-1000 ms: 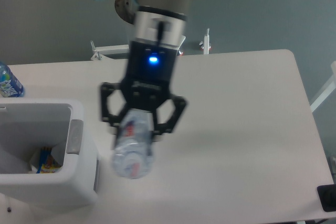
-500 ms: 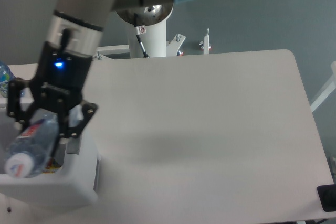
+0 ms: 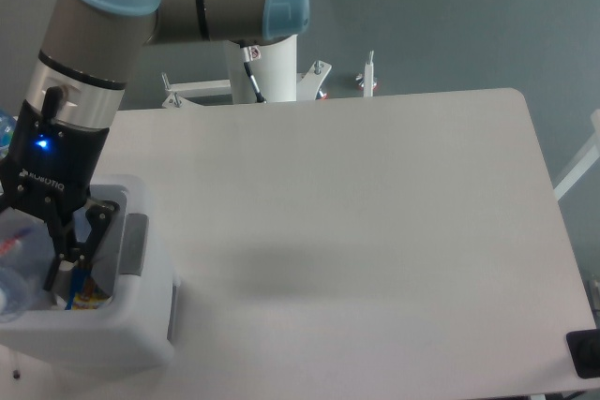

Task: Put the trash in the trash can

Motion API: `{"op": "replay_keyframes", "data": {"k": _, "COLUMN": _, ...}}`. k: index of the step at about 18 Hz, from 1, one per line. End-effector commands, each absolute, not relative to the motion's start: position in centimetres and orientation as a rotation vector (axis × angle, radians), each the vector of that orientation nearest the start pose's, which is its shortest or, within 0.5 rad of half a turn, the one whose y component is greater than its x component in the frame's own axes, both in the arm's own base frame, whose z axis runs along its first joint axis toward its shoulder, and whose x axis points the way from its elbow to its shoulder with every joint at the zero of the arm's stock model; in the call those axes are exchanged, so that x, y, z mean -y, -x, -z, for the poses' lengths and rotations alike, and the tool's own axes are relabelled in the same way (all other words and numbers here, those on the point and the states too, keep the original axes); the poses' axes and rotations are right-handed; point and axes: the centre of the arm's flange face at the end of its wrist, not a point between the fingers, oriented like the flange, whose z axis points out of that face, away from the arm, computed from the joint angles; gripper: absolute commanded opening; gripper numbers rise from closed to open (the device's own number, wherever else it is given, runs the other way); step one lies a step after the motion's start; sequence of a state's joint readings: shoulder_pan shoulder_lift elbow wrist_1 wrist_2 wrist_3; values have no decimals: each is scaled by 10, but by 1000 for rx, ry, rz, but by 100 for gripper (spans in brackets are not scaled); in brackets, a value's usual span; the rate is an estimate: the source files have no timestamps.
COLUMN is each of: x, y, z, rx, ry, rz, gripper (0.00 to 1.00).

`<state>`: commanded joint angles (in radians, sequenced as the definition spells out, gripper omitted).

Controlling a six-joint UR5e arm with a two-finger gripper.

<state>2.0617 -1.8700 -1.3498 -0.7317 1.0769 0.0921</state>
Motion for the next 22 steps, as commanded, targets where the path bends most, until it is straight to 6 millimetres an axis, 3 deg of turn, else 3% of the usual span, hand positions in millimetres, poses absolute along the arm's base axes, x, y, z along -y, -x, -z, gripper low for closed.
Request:
{"op": "replay_keyframes", "data": {"k": 3, "x": -652, "y": 149, "z": -547, "rx": 233, "ry": 2264, "rz": 281, "gripper": 100}}
{"op": "replay_keyframes", "data": {"k": 5, "x": -647, "y": 168, "z": -550, "rx": 264, "ry": 2254, "rz": 260, "gripper": 100}}
{"op": "replay_keyframes", "data": {"k": 9, "x": -625, "y": 236, "z": -563, "rx": 373, "ry": 2225, "rz": 146, "gripper": 100}}
{"op": "replay_keyframes", "data": {"k": 13, "x": -589, "y": 300, "z": -567, "rx": 566, "ry": 2237, "rz": -124, "gripper": 100}}
{"op": "replay_keyframes", "data": {"k": 18, "x": -535, "y": 390, "z": -565, "rx": 654, "ry": 2236, "rz": -271, "gripper": 100}}
{"op": "replay_keyframes", "data": {"k": 22, "x": -485, "y": 447, "z": -558, "rx": 667, "ry": 2263, "rz": -374, "gripper": 100}}
